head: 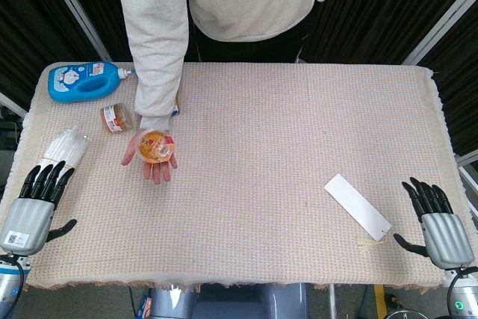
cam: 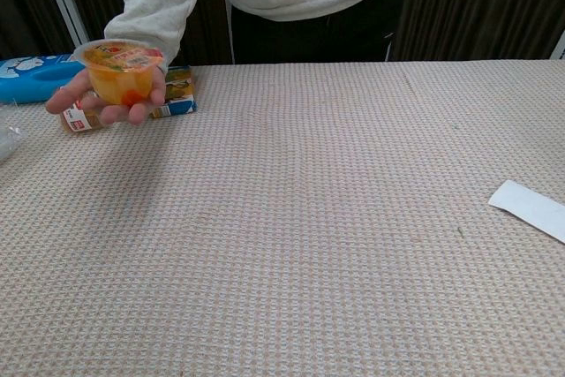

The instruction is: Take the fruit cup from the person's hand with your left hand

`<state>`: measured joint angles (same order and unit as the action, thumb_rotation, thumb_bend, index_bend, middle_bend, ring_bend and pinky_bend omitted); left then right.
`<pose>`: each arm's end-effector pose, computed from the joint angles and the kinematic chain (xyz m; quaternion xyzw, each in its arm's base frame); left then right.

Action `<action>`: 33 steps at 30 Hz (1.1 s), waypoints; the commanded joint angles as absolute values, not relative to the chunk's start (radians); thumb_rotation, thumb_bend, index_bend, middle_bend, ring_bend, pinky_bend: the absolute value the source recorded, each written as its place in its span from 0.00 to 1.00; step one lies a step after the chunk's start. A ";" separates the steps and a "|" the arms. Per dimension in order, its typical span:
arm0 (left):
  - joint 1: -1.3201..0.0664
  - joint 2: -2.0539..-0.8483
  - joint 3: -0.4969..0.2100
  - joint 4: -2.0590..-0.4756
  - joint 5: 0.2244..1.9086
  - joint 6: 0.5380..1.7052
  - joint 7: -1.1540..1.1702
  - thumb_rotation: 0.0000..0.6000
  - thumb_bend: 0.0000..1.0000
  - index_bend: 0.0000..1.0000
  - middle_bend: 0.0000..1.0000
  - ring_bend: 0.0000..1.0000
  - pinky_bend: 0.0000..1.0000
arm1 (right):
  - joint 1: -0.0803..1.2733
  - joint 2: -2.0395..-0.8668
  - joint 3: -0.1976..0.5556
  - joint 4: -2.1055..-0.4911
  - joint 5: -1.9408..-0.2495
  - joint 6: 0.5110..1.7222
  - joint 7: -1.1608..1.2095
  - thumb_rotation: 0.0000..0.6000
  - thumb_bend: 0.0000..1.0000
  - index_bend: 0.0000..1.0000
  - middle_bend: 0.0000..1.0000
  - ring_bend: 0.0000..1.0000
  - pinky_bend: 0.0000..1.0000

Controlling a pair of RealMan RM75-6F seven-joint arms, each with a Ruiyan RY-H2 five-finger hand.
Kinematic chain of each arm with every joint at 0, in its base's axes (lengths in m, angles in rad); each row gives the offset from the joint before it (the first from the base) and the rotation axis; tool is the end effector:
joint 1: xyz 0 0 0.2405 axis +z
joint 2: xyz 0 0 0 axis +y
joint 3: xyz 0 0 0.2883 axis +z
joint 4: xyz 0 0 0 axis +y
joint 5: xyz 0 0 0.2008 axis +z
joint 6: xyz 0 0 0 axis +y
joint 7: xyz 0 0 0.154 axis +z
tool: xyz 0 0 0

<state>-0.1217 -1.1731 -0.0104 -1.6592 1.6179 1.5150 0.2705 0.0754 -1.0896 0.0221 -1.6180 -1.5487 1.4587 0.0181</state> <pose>-0.3007 0.1937 0.1520 -0.6645 -0.2955 -0.3715 0.5771 -0.3358 -0.1836 0.1806 0.6174 -0.3939 0.3767 0.5672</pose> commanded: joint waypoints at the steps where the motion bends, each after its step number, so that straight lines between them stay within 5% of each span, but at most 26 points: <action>1: -0.122 -1.173 -0.010 -1.660 1.617 1.514 0.270 1.00 0.04 0.00 0.00 0.00 0.00 | 0.076 -1.090 0.022 -1.618 -1.548 1.458 0.018 1.00 0.10 0.05 0.00 0.00 0.00; 20: -0.156 -1.110 -0.035 -1.768 1.570 1.451 0.283 1.00 0.04 0.00 0.00 0.00 0.00 | 0.078 -1.094 0.024 -1.620 -1.543 1.453 0.007 1.00 0.10 0.05 0.00 0.00 0.00; 25: -0.224 -1.073 -0.111 -1.860 1.504 1.391 0.363 1.00 0.05 0.02 0.00 0.00 0.00 | 0.078 -1.091 0.023 -1.621 -1.540 1.449 0.008 1.00 0.10 0.05 0.00 0.00 0.00; 33: -0.408 -1.066 -0.262 -2.017 1.141 1.200 0.603 1.00 0.11 0.03 0.00 0.00 0.00 | 0.076 -1.086 0.020 -1.623 -1.543 1.451 0.010 1.00 0.10 0.05 0.00 0.00 0.00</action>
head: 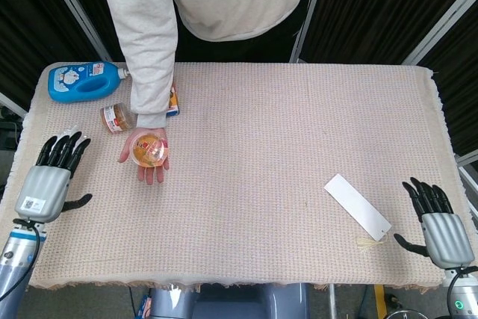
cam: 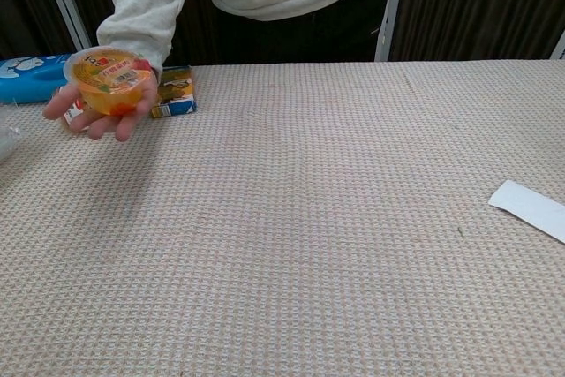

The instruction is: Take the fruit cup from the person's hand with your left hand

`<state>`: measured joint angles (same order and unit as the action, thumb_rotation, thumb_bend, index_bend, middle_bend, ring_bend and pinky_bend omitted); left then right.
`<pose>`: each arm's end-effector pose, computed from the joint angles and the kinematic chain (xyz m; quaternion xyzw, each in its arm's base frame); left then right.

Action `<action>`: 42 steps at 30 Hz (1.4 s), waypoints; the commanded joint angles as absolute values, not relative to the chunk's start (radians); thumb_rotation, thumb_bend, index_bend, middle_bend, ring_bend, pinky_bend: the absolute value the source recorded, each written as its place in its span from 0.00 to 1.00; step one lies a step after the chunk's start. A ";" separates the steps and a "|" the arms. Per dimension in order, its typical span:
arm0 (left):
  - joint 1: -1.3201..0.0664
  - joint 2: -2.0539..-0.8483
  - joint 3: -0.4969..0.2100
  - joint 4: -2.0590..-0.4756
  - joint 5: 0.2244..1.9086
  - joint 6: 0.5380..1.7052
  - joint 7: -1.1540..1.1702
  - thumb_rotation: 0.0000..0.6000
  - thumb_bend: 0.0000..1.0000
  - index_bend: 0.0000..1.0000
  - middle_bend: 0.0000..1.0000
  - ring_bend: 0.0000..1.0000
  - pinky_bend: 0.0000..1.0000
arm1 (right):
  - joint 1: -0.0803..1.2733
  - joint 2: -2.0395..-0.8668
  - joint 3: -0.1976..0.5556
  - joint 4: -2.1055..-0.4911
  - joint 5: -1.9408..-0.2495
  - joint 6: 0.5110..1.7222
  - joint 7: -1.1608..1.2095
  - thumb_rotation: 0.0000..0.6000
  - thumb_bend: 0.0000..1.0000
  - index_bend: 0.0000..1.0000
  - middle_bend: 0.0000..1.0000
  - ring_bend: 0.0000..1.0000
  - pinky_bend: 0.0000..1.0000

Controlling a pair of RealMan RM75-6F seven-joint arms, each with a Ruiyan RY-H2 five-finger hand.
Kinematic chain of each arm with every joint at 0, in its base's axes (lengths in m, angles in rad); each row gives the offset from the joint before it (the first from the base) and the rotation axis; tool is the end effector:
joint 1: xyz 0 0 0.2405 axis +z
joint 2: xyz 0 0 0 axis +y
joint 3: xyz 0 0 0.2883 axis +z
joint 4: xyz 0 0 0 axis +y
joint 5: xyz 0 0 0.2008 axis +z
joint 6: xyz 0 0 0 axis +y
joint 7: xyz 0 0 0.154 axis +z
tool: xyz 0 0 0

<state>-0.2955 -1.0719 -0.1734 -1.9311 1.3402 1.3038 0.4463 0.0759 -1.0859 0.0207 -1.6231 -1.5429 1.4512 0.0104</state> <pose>-0.2398 0.2648 0.1691 -0.6629 -0.3204 -0.3647 0.5699 -0.3364 -0.1834 0.1805 0.6187 -0.3956 0.3714 0.5681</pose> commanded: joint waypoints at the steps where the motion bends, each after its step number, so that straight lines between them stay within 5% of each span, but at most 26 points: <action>1: -0.440 -1.067 -0.274 -2.027 1.081 1.183 0.667 1.00 0.11 0.04 0.00 0.00 0.00 | 0.075 -1.085 0.020 -1.623 -1.542 1.450 0.011 1.00 0.10 0.05 0.00 0.00 0.00; 14: -0.761 -1.194 -0.347 -2.063 0.541 1.260 1.091 1.00 0.11 0.10 0.00 0.03 0.10 | 0.072 -1.075 0.019 -1.621 -1.538 1.449 0.025 1.00 0.10 0.06 0.00 0.00 0.00; 35: -0.895 -1.298 -0.299 -2.006 0.396 1.362 1.111 1.00 0.11 0.25 0.12 0.13 0.21 | 0.071 -1.073 0.017 -1.624 -1.539 1.448 0.025 1.00 0.10 0.06 0.00 0.00 0.00; 42: -0.902 -1.330 -0.288 -1.978 0.406 1.367 1.077 1.00 0.34 0.56 0.35 0.33 0.40 | 0.070 -1.072 0.019 -1.625 -1.537 1.450 0.025 1.00 0.10 0.06 0.00 0.00 0.00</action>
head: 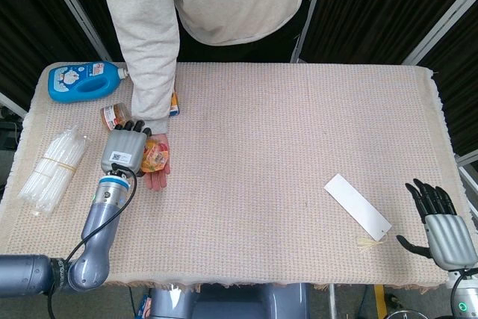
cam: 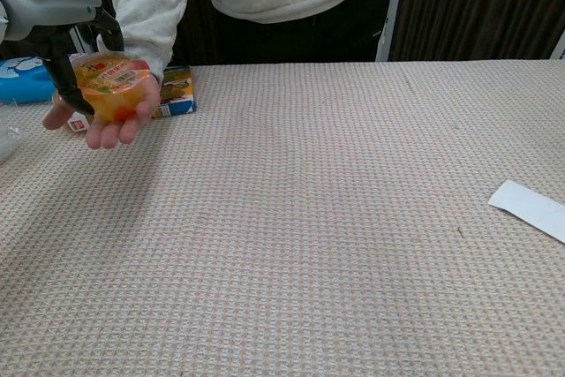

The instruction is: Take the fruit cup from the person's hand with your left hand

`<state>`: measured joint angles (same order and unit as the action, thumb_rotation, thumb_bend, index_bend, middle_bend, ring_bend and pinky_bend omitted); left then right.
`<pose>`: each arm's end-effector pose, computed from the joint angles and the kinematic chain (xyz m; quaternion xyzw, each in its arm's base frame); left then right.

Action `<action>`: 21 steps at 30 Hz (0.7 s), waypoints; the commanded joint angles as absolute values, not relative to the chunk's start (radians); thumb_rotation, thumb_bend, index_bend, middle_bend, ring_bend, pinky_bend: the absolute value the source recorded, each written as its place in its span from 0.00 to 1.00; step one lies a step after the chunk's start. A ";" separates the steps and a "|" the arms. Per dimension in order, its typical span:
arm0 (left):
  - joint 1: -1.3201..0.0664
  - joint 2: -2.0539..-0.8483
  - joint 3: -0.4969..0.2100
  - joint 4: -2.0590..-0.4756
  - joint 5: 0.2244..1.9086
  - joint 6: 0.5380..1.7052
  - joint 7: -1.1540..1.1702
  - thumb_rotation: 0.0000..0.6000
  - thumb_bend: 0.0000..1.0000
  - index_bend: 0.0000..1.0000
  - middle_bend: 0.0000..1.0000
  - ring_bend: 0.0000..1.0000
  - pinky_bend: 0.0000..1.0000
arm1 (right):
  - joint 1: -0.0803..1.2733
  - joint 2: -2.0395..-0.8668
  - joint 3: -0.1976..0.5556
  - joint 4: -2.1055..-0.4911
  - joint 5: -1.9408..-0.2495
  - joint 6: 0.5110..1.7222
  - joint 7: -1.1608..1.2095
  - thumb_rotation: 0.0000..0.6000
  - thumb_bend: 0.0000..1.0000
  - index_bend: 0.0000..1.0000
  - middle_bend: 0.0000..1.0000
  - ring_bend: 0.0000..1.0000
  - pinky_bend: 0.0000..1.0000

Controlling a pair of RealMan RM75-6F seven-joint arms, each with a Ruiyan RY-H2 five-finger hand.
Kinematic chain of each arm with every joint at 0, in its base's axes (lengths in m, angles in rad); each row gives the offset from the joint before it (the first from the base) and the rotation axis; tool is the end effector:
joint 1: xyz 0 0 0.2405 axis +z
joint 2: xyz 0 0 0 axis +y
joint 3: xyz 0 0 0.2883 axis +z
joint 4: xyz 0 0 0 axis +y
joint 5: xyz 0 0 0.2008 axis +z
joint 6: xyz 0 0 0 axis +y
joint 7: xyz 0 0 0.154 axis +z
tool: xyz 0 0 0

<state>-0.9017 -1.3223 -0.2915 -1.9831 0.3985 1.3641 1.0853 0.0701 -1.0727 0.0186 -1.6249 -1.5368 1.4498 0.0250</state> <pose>-0.1261 0.3742 0.0867 -0.7006 -0.3461 -0.2164 0.5853 -0.3390 -0.1810 0.1849 0.6152 -0.4008 0.3685 0.5702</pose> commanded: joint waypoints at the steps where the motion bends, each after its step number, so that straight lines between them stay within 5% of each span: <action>1: -0.901 -1.337 -0.282 -1.972 0.418 1.371 1.067 1.00 0.39 0.61 0.40 0.37 0.43 | 0.070 -1.072 0.018 -1.625 -1.536 1.449 0.026 1.00 0.10 0.06 0.00 0.00 0.00; 7: -0.888 -1.356 -0.262 -1.957 0.522 1.394 0.998 1.00 0.50 0.73 0.50 0.45 0.49 | 0.070 -1.071 0.019 -1.625 -1.536 1.448 0.028 1.00 0.10 0.06 0.00 0.00 0.00; 16: -0.829 -1.278 -0.232 -2.077 0.709 1.424 0.885 1.00 0.50 0.75 0.51 0.46 0.49 | 0.069 -1.070 0.018 -1.626 -1.535 1.447 0.029 1.00 0.10 0.06 0.00 0.00 0.00; 21: -0.740 -1.174 -0.140 -2.184 0.870 1.439 0.810 1.00 0.50 0.75 0.51 0.46 0.49 | 0.069 -1.070 0.018 -1.627 -1.536 1.449 0.026 1.00 0.10 0.06 0.00 0.00 0.00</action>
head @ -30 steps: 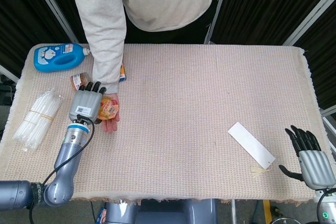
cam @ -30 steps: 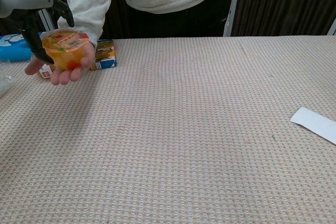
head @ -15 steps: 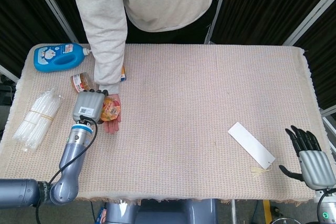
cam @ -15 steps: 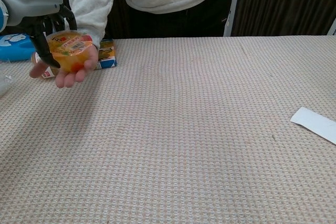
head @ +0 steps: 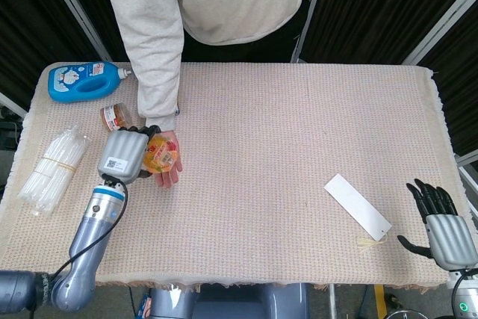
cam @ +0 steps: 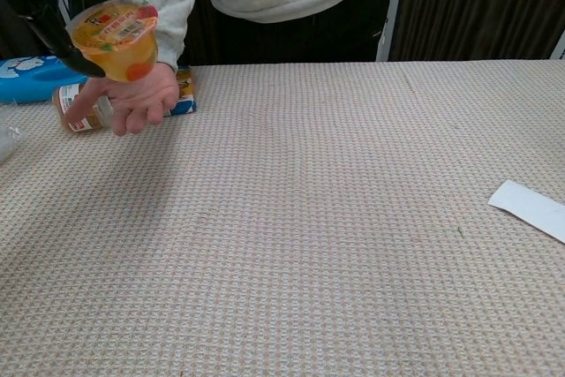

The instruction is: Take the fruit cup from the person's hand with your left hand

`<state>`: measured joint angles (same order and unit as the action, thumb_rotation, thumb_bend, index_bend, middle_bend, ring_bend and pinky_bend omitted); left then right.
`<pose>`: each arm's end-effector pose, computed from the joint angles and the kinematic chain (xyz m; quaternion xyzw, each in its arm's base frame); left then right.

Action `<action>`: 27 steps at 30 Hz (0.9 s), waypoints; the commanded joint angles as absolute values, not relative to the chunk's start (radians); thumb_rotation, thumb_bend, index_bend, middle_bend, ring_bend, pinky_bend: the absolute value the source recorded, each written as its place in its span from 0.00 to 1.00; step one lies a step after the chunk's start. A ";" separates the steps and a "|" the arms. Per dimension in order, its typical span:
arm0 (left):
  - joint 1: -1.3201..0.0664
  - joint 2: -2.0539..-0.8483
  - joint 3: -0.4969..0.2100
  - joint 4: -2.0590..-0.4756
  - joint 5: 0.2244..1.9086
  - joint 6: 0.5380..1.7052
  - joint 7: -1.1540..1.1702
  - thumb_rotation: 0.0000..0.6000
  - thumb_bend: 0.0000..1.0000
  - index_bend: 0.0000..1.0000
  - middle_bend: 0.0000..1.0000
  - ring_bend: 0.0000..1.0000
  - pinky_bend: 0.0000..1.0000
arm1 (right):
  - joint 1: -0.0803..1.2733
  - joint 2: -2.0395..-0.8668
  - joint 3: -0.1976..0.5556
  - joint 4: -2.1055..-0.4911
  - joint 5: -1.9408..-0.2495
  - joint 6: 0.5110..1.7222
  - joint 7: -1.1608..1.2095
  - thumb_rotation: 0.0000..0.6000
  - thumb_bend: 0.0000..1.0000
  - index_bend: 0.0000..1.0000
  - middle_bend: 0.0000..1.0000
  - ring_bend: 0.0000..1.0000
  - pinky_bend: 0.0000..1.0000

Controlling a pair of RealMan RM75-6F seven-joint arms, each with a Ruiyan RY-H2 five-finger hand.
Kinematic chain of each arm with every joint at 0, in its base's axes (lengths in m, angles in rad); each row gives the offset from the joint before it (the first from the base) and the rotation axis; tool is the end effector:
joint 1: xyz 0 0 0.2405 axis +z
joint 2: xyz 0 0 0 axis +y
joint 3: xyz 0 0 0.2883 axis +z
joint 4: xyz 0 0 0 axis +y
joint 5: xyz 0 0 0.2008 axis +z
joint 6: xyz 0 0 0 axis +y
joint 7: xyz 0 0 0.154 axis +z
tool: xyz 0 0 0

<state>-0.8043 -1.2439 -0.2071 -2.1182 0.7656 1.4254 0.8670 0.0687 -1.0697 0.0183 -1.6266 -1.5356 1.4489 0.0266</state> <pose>-0.1127 0.3395 0.1169 -0.6897 -0.3182 -0.3476 0.5498 -0.3393 -0.1805 0.1857 0.6147 -0.4020 0.3676 0.5705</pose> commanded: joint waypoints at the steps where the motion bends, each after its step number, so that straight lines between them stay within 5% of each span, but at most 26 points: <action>1: -0.713 -1.149 -0.107 -2.197 0.921 1.440 0.786 1.00 0.50 0.75 0.51 0.46 0.49 | 0.069 -1.070 0.018 -1.627 -1.535 1.449 0.025 1.00 0.10 0.06 0.00 0.00 0.00; 9: -0.558 -1.067 0.102 -2.150 1.179 1.401 0.621 1.00 0.50 0.75 0.51 0.46 0.49 | 0.068 -1.073 0.019 -1.632 -1.533 1.450 0.015 1.00 0.10 0.06 0.00 0.00 0.00; 13: -0.521 -1.101 0.152 -2.060 1.213 1.356 0.576 1.00 0.50 0.74 0.50 0.45 0.48 | 0.067 -1.073 0.021 -1.634 -1.530 1.450 0.012 1.00 0.10 0.06 0.00 0.00 0.00; 27: -0.533 -1.340 0.080 -1.811 1.098 1.227 0.643 1.00 0.50 0.64 0.37 0.36 0.44 | 0.067 -1.072 0.022 -1.631 -1.528 1.449 0.018 1.00 0.10 0.06 0.00 0.00 0.00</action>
<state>-0.5268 -1.3121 0.0937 -1.8335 1.1213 1.2468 0.6216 0.0673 -1.0724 0.0220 -1.6309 -1.5284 1.4492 0.0178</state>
